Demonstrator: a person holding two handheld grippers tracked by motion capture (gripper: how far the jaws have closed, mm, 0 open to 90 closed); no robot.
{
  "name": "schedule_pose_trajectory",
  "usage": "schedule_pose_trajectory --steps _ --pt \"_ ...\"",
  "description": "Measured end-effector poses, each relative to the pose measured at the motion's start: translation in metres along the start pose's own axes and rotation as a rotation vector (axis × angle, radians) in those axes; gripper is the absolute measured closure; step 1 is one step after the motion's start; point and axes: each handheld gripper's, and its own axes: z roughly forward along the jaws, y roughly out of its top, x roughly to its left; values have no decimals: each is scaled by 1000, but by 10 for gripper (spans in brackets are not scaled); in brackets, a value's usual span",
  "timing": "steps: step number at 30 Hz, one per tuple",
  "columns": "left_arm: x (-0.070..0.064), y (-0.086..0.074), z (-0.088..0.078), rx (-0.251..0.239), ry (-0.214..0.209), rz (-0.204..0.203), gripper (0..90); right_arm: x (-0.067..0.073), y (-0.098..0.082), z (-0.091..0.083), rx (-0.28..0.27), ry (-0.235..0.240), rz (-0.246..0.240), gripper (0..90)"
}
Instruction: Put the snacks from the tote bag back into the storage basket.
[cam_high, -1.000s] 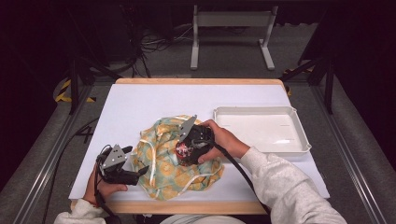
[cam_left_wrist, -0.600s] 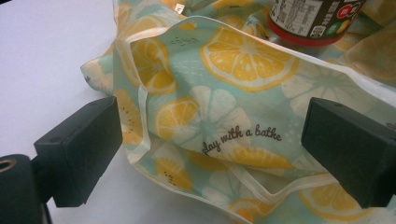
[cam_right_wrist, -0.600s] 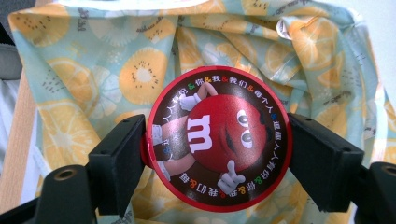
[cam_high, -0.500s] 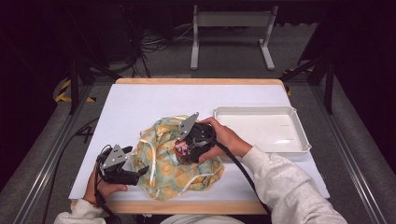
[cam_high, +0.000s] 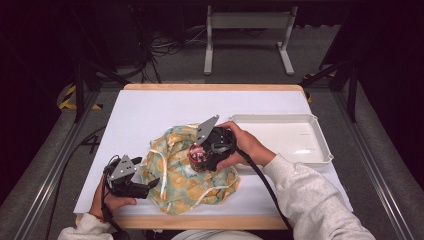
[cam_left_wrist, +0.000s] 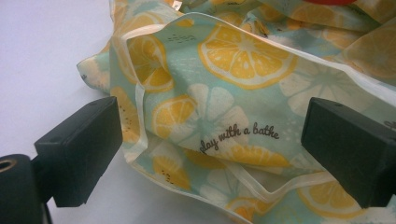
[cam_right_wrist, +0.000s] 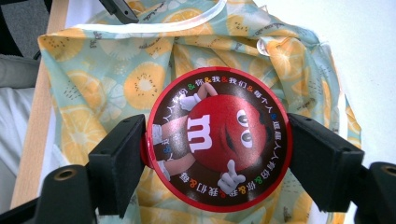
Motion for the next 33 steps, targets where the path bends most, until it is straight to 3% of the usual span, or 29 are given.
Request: schedule_pose_trajectory --steps 15,33 --pt "0 0 1 4 0 -3 59 -5 -7 -23 14 -33 3 239" --pt "0 1 1 8 2 -3 59 -15 -31 -60 15 -84 43 239"
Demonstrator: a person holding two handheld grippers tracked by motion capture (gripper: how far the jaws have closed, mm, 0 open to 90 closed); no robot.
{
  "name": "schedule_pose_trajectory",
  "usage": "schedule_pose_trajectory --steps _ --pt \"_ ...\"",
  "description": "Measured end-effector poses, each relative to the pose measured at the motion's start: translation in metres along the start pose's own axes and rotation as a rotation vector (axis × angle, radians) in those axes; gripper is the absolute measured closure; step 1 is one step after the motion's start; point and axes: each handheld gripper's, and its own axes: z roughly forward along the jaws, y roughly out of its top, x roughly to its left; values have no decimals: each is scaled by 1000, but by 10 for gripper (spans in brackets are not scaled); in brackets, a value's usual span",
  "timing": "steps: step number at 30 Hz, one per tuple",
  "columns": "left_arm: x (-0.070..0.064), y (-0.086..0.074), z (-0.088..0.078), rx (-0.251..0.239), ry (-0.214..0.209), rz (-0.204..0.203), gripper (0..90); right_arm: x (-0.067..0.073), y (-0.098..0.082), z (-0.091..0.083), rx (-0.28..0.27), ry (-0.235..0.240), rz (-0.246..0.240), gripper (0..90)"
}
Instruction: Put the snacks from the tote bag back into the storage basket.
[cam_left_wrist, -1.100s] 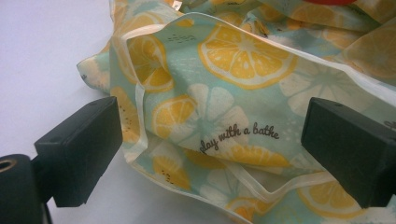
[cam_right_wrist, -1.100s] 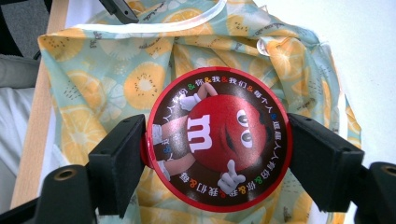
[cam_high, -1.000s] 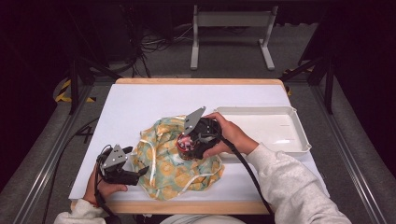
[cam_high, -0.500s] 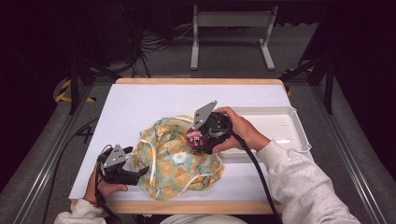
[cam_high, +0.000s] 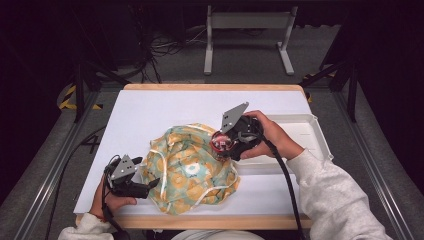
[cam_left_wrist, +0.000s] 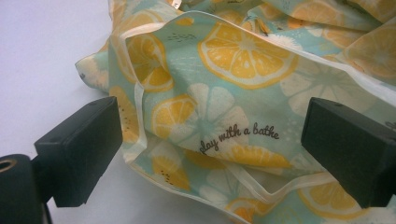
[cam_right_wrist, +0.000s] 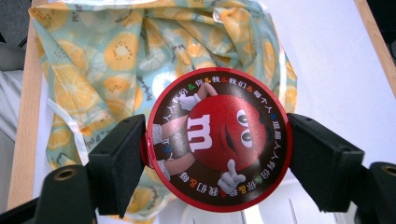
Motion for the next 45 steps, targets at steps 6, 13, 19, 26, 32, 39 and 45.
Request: schedule_pose_trajectory --steps 6,13,19,26,32,39,45 --pt "0 0 0 2 0 -2 59 -5 -16 -10 10 -23 16 239" --pt "-1 1 1 4 1 2 59 -12 -35 -20 24 -45 48 239" --pt "-1 1 1 6 1 0 59 -18 -54 -22 52 -56 75 239" --pt "0 0 1 5 1 1 59 -24 -67 -18 93 -70 86 239" --pt "-1 1 1 6 -2 1 59 -29 -77 -11 139 -66 104 239" --pt "-1 1 1 6 -3 0 59 -34 -86 -4 172 -54 110 239" --pt "-1 1 1 6 -5 1 59 -38 -96 -3 212 -55 125 239"
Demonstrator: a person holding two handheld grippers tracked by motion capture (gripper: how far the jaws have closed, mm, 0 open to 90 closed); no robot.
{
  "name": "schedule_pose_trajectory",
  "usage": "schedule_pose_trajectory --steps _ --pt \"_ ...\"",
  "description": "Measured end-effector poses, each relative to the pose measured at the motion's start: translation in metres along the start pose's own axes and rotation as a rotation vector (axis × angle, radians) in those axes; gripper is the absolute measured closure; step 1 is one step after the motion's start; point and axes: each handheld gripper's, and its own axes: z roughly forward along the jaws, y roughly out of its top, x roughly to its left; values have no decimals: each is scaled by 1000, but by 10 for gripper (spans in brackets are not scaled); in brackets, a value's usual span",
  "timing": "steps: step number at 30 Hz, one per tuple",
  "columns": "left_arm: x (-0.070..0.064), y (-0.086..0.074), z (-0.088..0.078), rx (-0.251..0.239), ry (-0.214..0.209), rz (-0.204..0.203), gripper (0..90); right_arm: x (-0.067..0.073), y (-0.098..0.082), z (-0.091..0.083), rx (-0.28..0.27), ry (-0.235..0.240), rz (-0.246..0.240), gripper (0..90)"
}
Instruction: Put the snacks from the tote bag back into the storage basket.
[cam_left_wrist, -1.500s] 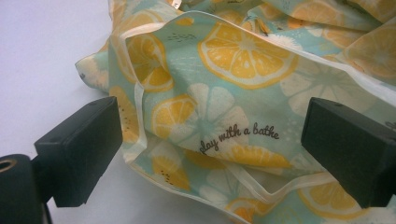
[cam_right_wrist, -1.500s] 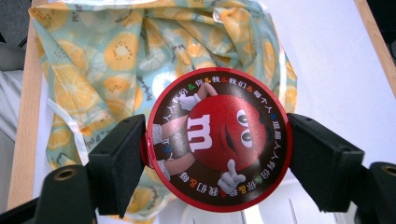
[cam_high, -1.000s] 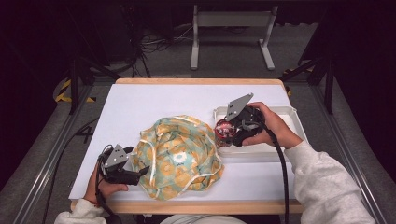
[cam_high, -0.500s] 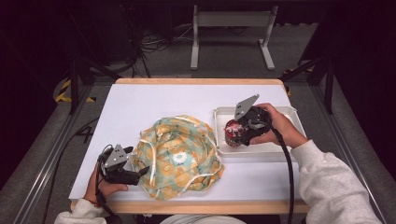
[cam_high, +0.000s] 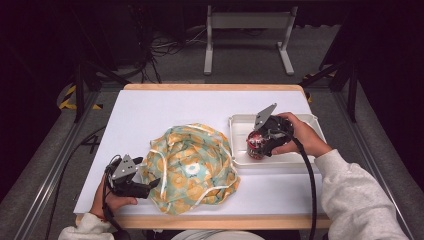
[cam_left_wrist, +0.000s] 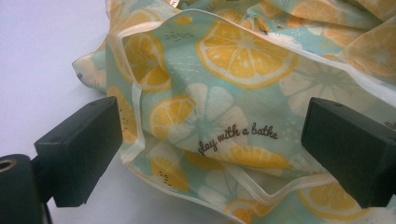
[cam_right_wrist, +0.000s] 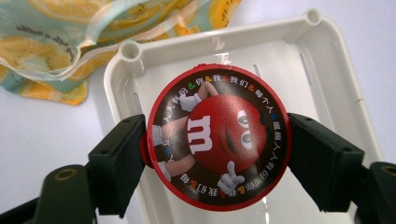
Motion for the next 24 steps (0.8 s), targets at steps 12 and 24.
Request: schedule_pose_trajectory --steps 12,24 --pt "0 0 0 -1 2 0 59 -8 -14 7 46 16 8 239" --pt "0 0 0 -1 4 -1 59 -11 -27 11 59 16 14 238"
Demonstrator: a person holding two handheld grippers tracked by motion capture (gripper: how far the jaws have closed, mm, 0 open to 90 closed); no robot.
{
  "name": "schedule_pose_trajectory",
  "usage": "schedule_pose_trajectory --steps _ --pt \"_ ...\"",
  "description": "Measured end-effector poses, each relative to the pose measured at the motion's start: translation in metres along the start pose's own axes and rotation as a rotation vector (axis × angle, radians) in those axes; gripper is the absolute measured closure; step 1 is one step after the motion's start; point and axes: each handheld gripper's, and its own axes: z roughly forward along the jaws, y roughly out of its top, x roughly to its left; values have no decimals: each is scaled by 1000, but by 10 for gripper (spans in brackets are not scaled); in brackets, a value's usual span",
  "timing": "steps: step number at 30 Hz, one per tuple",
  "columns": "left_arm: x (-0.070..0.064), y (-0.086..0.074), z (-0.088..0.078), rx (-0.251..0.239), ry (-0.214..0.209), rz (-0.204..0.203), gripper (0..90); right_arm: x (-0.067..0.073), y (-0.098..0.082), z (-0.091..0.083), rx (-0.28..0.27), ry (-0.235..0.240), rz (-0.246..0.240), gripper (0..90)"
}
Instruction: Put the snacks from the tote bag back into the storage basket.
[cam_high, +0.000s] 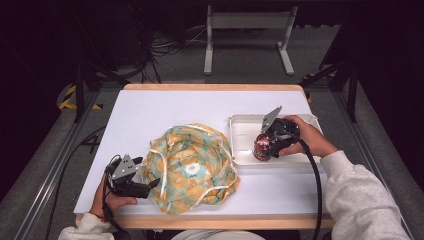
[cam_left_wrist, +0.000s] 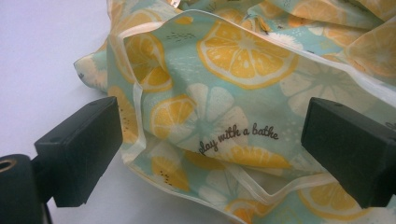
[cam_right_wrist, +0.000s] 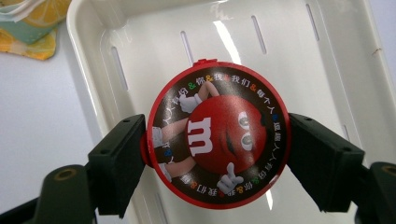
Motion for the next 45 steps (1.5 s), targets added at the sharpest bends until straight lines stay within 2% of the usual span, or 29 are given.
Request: schedule_pose_trajectory --steps 7,19,33,45 --pt "0 0 0 3 -8 3 63 -2 -3 0 -19 6 8 237" --pt "0 0 -1 -1 -3 1 65 0 -2 -1 -10 2 -10 237" --pt "0 0 0 2 -2 -1 65 3 -4 -3 -14 -17 -3 236" --pt "0 0 0 0 -1 1 64 5 -5 -14 -71 -32 12 252"
